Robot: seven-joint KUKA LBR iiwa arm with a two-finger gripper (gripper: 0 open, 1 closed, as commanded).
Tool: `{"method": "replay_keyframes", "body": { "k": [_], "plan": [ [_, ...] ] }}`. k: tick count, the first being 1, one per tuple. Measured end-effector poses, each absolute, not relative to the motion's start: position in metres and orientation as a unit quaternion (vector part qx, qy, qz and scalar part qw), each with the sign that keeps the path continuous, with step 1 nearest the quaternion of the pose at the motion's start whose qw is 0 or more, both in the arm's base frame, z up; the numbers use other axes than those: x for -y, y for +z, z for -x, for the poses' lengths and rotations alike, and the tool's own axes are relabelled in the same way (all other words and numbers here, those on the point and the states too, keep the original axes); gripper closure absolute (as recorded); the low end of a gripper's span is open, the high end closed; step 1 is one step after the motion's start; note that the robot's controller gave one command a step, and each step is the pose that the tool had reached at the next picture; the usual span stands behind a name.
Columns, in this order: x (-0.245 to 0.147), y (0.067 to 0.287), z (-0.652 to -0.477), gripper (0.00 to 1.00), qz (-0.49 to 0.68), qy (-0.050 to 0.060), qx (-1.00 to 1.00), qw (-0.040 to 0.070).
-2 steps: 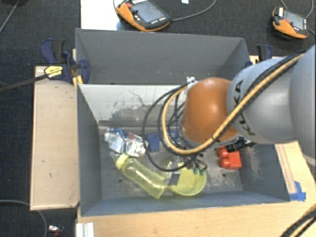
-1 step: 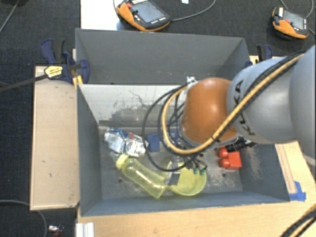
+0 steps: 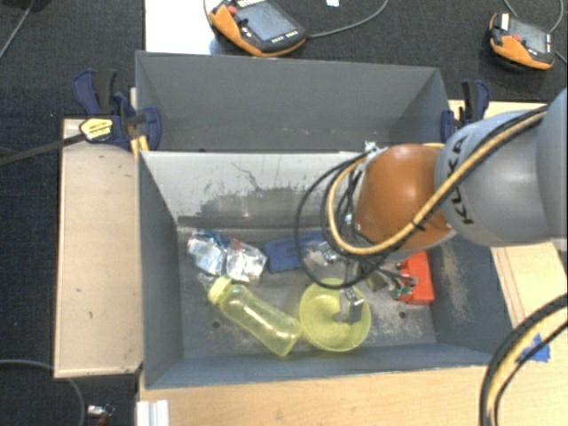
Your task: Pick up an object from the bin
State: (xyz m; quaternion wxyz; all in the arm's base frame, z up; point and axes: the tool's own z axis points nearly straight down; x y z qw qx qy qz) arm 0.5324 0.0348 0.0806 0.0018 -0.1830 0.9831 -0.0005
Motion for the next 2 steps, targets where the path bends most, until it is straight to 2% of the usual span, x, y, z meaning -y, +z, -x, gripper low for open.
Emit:
{"method": "replay_keyframes", "body": {
  "k": [1,2],
  "plan": [
    [-0.004,0.108,-0.515,0.0,0.236,0.0,-0.972,0.001],
    [-0.026,0.07,-0.524,0.0,0.174,0.001,-0.985,-0.002]
  ]
}}
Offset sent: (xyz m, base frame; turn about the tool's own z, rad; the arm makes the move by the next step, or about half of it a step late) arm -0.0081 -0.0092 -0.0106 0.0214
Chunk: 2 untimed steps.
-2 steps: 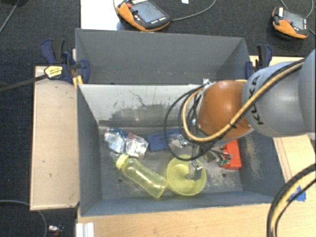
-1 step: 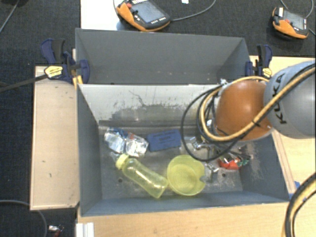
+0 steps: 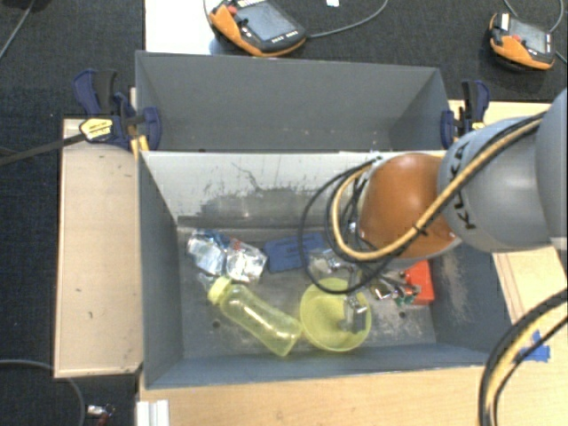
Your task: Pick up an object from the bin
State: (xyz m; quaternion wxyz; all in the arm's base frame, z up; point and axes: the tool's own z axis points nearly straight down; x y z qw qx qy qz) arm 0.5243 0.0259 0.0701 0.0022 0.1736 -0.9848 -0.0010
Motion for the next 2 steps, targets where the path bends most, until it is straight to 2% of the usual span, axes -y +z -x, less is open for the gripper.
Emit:
{"method": "replay_keyframes", "body": {
  "k": [1,2],
  "plan": [
    [-0.0494,0.0713,-0.5507,1.0,-0.294,-0.001,0.956,-0.003],
    [-0.0493,0.0713,-0.5507,1.0,-0.293,-0.001,0.956,-0.003]
  ]
}}
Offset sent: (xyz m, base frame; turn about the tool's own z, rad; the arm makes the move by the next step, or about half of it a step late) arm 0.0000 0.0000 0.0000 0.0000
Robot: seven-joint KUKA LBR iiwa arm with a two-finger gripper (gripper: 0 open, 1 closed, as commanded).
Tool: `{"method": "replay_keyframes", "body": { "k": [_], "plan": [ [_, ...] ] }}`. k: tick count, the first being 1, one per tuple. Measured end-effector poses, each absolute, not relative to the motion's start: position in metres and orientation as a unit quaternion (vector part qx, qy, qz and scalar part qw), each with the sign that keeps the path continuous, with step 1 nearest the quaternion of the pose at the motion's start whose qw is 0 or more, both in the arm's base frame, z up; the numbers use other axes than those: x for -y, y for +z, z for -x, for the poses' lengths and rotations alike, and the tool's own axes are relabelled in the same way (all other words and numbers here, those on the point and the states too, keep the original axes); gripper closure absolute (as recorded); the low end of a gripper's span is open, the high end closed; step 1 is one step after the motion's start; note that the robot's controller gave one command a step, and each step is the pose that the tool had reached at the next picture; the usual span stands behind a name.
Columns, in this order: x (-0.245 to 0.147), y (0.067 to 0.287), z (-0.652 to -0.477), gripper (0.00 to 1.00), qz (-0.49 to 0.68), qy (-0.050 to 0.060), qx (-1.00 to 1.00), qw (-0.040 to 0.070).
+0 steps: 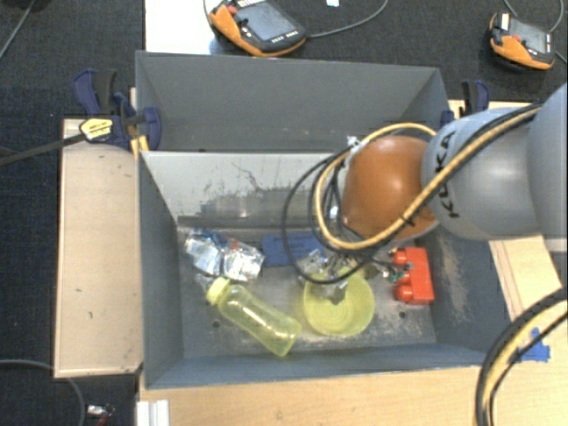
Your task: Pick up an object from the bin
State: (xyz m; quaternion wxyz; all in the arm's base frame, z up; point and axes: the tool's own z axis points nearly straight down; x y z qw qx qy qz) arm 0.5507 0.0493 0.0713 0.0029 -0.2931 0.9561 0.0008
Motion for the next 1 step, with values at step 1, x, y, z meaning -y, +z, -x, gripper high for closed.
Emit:
{"method": "replay_keyframes", "body": {
  "k": [1],
  "plan": [
    [-0.0097,0.0713,-0.5826,1.0,0.348,-0.001,-0.938,0.005]
  ]
}}
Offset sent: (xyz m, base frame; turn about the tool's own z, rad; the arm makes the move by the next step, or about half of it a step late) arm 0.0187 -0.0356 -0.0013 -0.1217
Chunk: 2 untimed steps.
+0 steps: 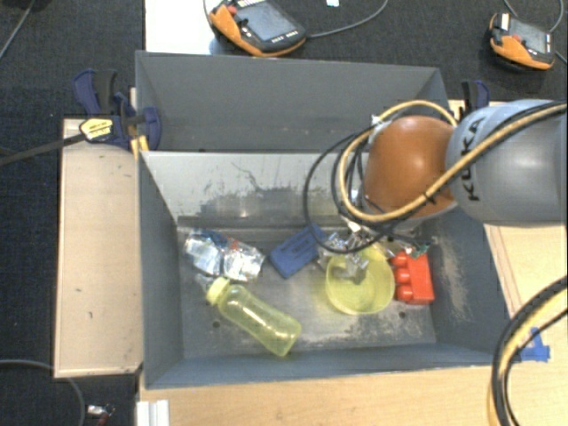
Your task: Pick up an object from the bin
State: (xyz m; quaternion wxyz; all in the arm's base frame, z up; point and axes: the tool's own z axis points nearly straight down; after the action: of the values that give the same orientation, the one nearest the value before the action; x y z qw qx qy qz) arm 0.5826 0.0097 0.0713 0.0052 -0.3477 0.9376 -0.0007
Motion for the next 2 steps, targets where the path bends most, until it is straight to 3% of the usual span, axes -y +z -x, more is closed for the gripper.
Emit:
{"method": "replay_keyframes", "body": {
  "k": [1,2],
  "plan": [
    [-0.0123,0.0714,-0.5778,1.0,0.35,0.0,-0.937,0.006],
    [-0.0203,0.0714,-0.5736,1.0,0.434,0.0,-0.901,0.007]
  ]
}}
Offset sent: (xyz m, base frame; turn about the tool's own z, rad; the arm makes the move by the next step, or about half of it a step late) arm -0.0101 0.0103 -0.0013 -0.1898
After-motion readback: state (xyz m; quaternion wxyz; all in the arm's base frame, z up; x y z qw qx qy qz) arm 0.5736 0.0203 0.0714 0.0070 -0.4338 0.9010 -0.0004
